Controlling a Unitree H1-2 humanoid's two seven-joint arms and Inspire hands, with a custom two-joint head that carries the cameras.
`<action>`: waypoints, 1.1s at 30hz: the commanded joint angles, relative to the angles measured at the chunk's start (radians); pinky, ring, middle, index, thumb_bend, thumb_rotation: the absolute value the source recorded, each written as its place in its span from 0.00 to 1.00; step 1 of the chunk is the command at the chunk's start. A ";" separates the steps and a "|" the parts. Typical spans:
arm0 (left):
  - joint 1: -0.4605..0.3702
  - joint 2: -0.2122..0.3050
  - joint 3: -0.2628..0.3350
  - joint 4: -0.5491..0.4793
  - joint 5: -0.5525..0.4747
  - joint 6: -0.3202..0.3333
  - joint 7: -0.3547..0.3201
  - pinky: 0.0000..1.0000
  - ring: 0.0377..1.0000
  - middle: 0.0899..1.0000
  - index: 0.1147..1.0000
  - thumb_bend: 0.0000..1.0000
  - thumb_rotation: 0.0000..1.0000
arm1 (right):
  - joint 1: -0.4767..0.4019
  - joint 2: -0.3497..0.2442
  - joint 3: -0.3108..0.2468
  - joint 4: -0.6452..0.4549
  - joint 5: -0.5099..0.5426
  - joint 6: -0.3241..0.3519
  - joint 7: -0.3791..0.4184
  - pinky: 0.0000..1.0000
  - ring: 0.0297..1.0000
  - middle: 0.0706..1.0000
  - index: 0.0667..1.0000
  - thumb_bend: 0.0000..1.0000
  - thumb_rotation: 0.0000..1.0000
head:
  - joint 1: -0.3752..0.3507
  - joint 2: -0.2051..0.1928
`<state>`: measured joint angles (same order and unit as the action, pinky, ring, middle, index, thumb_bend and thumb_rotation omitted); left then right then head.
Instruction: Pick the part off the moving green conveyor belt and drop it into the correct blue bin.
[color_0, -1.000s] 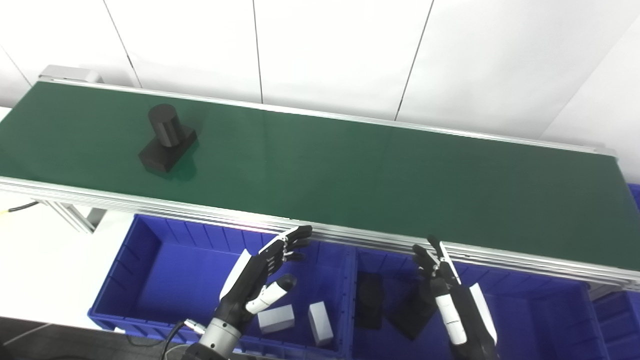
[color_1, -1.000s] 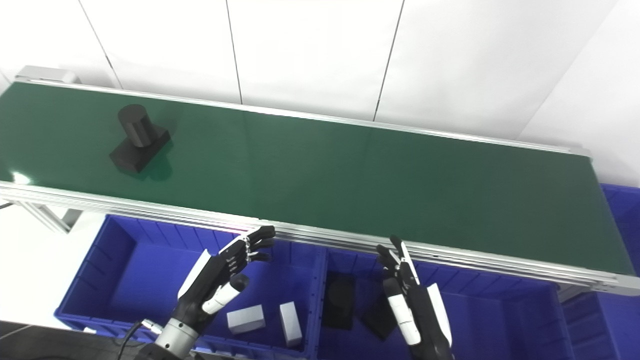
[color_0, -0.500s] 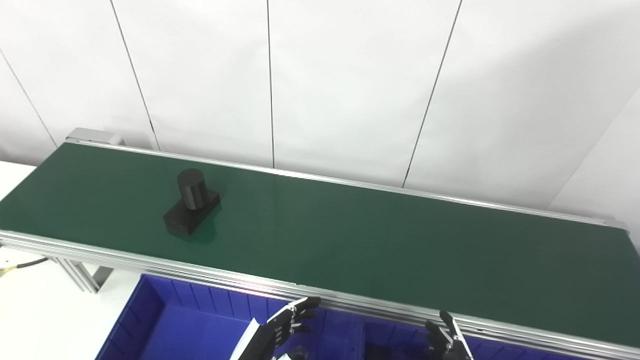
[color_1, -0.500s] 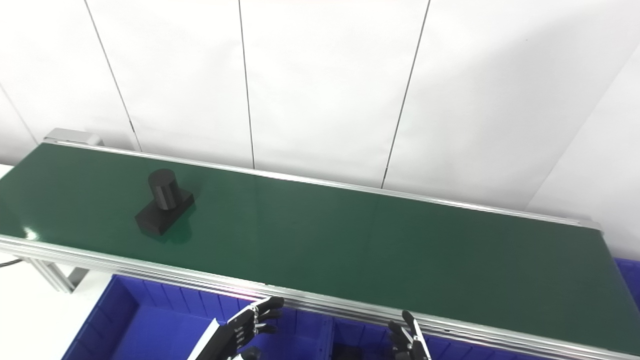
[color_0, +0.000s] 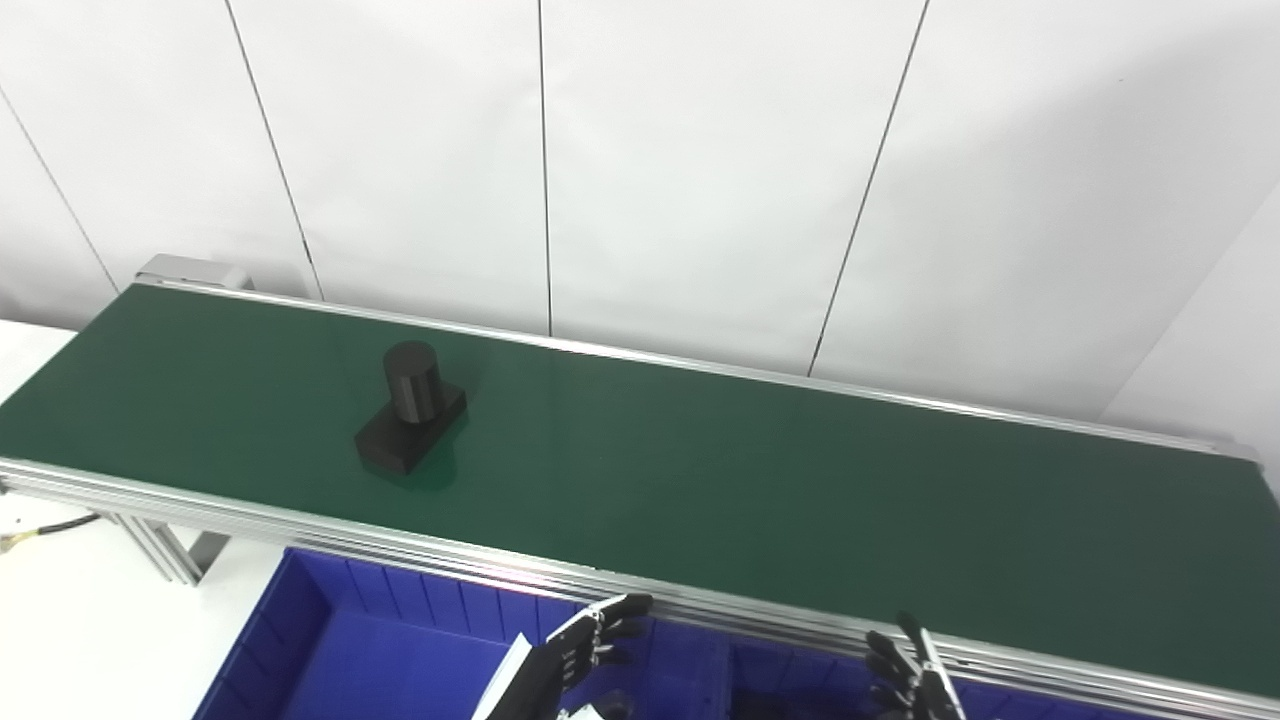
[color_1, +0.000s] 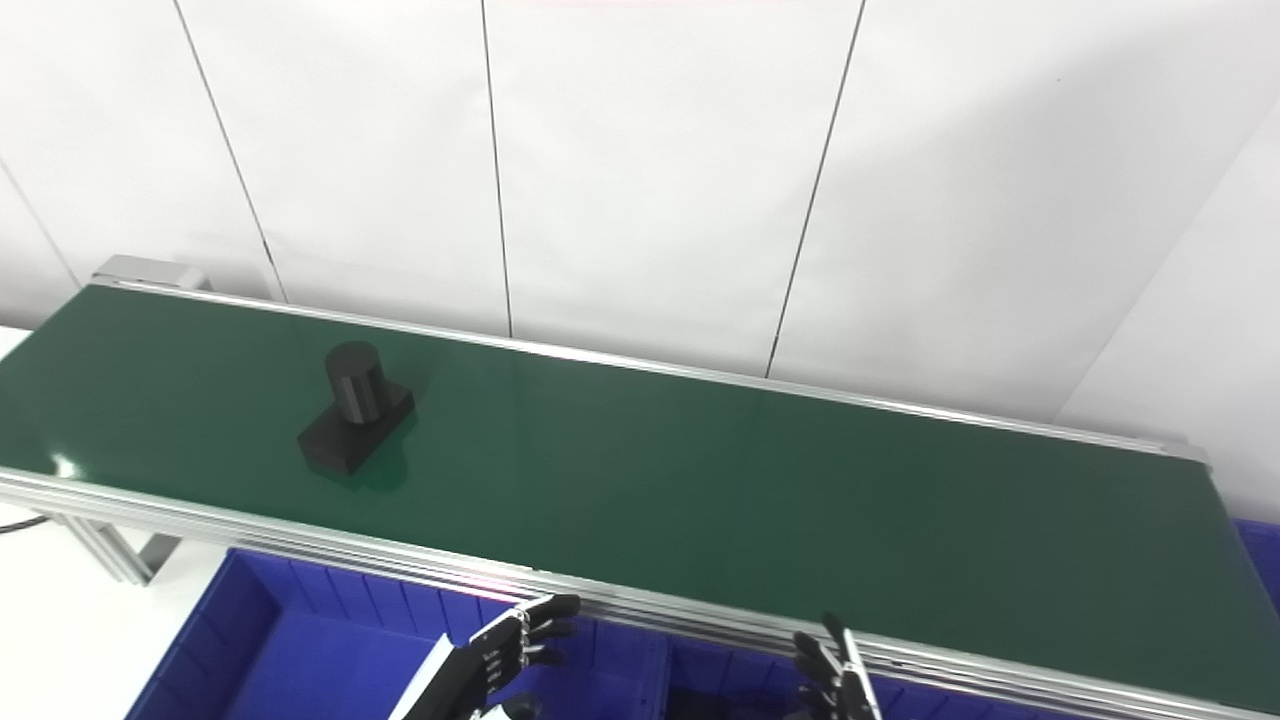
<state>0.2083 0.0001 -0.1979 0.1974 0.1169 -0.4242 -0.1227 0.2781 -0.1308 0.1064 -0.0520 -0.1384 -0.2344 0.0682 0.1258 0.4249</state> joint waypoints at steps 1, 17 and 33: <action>-0.023 -0.018 -0.013 -0.015 0.019 -0.042 0.021 0.73 0.81 0.84 0.79 0.72 0.77 | -0.021 -0.014 -0.012 -0.007 0.001 -0.098 -0.011 0.81 0.87 0.88 0.99 0.75 0.85 | 0.001 0.001; -0.051 -0.050 -0.058 0.016 0.050 -0.030 0.043 0.75 0.82 0.85 0.80 0.76 0.74 | -0.123 -0.102 -0.039 -0.070 0.079 -0.168 0.052 0.80 0.84 0.85 0.98 0.90 0.71 | 0.015 0.012; -0.044 -0.056 -0.070 -0.006 0.035 -0.025 0.032 0.78 0.85 0.86 0.79 0.80 0.70 | -0.268 -0.094 -0.033 -0.180 0.091 -0.019 0.092 0.82 0.83 0.86 0.99 0.87 0.70 | 0.015 0.062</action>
<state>0.1752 -0.0497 -0.2613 0.2248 0.1613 -0.4255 -0.0887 0.0412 -0.2318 0.0732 -0.1895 -0.0419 -0.2592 0.1607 0.1396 0.4863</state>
